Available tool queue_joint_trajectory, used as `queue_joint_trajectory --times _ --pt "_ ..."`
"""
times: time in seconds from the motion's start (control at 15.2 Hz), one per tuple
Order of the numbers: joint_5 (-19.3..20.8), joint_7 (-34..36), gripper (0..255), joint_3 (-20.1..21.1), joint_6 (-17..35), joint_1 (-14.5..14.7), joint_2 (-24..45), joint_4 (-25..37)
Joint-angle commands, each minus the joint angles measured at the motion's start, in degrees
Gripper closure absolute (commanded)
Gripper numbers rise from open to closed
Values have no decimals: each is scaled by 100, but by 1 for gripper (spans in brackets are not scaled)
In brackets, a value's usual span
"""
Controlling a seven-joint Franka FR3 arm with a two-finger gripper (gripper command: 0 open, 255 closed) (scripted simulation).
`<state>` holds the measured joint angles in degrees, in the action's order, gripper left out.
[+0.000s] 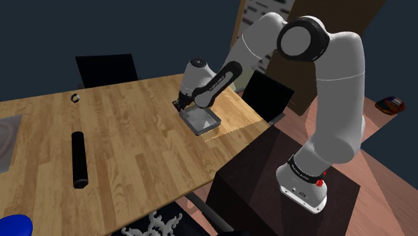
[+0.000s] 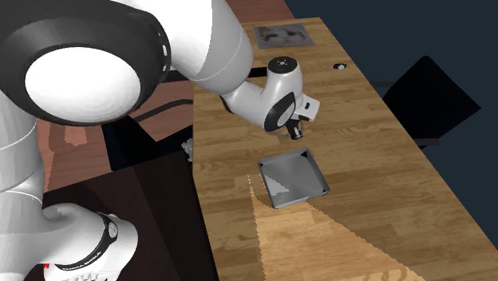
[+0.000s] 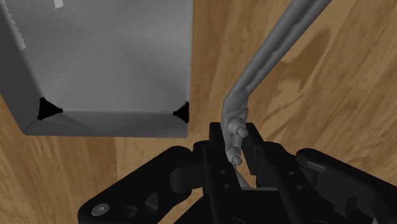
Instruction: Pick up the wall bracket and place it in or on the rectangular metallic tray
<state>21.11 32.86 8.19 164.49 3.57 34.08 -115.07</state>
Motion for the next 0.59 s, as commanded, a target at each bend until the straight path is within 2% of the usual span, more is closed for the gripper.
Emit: queue_joint_trajectory --times 0.0,0.46,0.53 --pt "-30 -266 255 70 109 -309 -107 -205" --pt "-140 -1237 255 381 471 -1499 -407 -879" --pt "-147 -1304 255 408 487 -1585 -420 -911"
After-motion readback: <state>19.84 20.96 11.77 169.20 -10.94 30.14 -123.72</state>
